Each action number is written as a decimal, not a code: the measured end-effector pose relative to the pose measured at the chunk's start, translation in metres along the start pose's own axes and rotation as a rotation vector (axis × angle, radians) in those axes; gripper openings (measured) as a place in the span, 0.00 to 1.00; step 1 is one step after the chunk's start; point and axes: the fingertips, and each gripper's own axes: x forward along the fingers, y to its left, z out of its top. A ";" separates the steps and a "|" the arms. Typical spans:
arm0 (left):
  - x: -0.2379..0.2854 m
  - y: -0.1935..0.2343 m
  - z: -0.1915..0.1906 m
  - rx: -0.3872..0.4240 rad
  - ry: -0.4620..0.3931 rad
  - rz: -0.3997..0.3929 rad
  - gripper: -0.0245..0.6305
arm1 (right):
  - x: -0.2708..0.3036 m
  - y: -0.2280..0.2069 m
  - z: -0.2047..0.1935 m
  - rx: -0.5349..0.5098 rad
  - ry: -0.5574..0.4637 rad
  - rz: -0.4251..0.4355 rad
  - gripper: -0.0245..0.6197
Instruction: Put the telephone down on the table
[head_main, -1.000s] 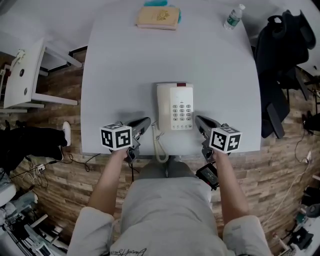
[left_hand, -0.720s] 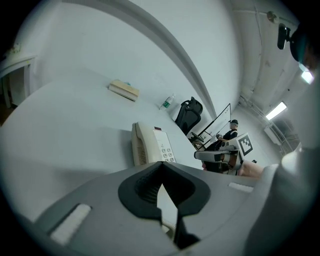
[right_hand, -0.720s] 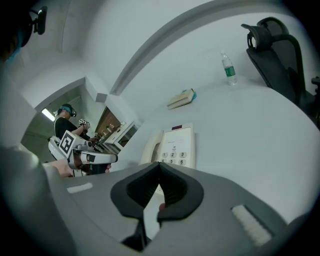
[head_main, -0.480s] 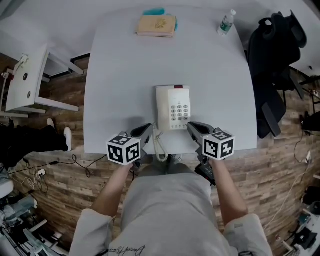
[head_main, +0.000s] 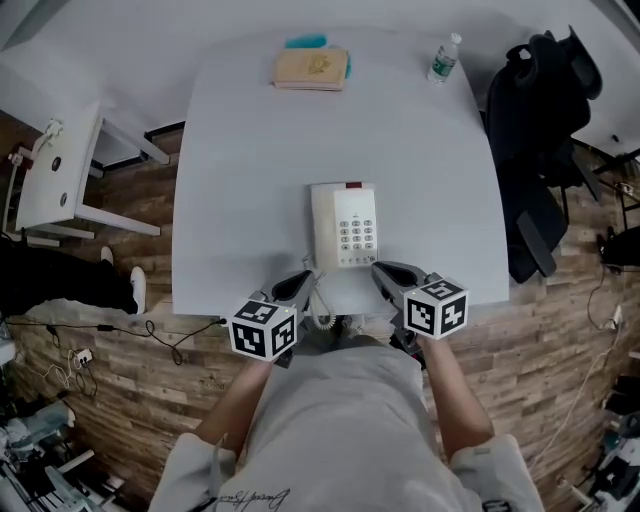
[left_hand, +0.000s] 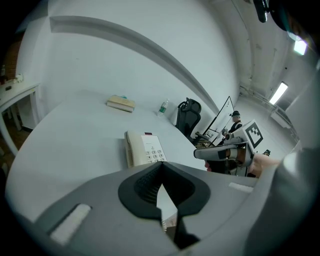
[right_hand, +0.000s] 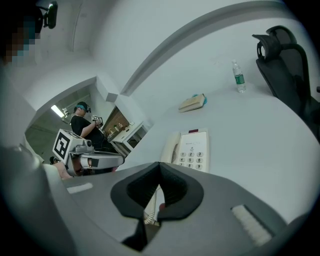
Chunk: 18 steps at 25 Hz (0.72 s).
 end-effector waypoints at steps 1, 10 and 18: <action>-0.001 -0.003 0.000 0.006 -0.003 0.000 0.06 | -0.003 0.000 0.001 -0.003 -0.002 -0.001 0.05; 0.001 -0.028 -0.013 0.060 0.035 -0.032 0.06 | -0.005 0.018 -0.002 -0.048 0.006 0.016 0.05; -0.001 -0.021 -0.015 0.045 0.044 -0.013 0.07 | 0.008 0.036 -0.012 -0.073 0.038 0.054 0.05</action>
